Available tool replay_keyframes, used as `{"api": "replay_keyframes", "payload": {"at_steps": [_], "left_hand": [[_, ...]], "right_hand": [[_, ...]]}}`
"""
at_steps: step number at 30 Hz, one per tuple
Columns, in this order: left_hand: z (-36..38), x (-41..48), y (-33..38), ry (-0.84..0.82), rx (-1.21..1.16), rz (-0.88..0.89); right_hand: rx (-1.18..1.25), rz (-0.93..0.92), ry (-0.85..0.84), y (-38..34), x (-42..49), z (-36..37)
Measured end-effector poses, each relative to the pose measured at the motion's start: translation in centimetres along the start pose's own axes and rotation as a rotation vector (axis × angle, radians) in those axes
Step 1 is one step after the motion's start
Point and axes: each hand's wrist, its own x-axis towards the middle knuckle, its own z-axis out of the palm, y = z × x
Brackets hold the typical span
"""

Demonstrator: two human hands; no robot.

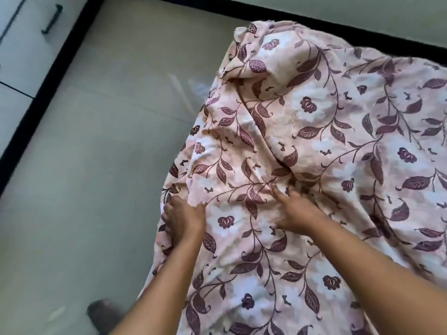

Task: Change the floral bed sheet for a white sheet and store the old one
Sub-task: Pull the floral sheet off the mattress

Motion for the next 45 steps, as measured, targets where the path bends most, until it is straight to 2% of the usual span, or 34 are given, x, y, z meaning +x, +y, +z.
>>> {"api": "replay_keyframes", "payload": {"at_steps": [4, 7, 10, 13, 15, 17, 19, 23, 25, 26, 28, 30, 33, 36, 38, 40, 43, 45], "left_hand": [[-0.1, 0.1, -3.0, -0.031, -0.112, 0.016], [-2.1, 0.5, -3.7, -0.035, -0.266, 0.003], [-5.0, 2.5, -5.5, 0.019, -0.283, 0.033], [-7.6, 5.5, -7.6, 0.120, -0.300, 0.077], [-8.4, 7.0, -8.9, 0.117, -0.309, 0.096], [-8.1, 7.5, -9.9, -0.003, -0.352, 0.078], [-7.3, 6.9, -11.3, -0.184, -0.438, 0.029], [-7.3, 3.2, -14.9, -0.596, -0.441, -0.059], [-7.1, 2.3, -17.1, -0.665, -0.439, -0.105], [-6.9, 2.1, -18.1, -0.640, -0.429, -0.111], [-6.6, 2.0, -19.9, -0.489, -0.354, -0.097], [-6.2, 2.3, -21.6, -0.266, -0.283, -0.103], [-6.3, 2.6, -22.8, 0.040, -0.219, -0.211], [-5.4, 1.3, -22.0, 0.189, -0.106, -0.257], [-4.4, -1.9, -20.2, 0.195, -0.014, -0.086], [-2.7, -6.8, -18.4, 0.123, 0.042, 0.196], [0.5, -13.8, -18.3, -0.137, 0.233, 0.472], [3.5, -17.9, -19.7, -0.285, 0.392, 0.575]], "right_hand": [[-0.012, 0.037, 0.010, -0.3, 0.1, -0.1], [0.008, 0.098, 0.186, -1.8, -1.3, 0.8], [0.072, 0.070, 0.300, -4.0, -3.5, 3.2], [0.072, 0.024, 0.251, -5.2, -5.0, 6.5], [0.041, 0.021, 0.202, -5.6, -5.7, 8.2], [0.016, 0.043, 0.191, -5.9, -6.5, 9.2], [0.003, 0.053, 0.201, -6.0, -7.1, 9.9], [-0.048, 0.012, 0.204, -5.8, -8.5, 11.7], [-0.069, -0.003, 0.197, -5.6, -9.4, 12.7], [-0.068, -0.004, 0.199, -5.4, -9.9, 13.3], [-0.062, 0.008, 0.188, -5.1, -10.8, 14.5], [-0.070, 0.025, 0.169, -4.8, -11.9, 15.8], [-0.042, 0.051, 0.138, -3.9, -13.8, 18.0], [0.009, 0.107, 0.134, -2.5, -16.1, 20.3], [0.068, 0.178, 0.140, -1.1, -17.7, 21.8], [0.203, 0.306, 0.139, 0.9, -19.4, 23.2], [0.378, 0.519, 0.170, 4.9, -21.8, 25.6], [0.468, 0.671, 0.199, 8.7, -23.9, 27.7]]}}
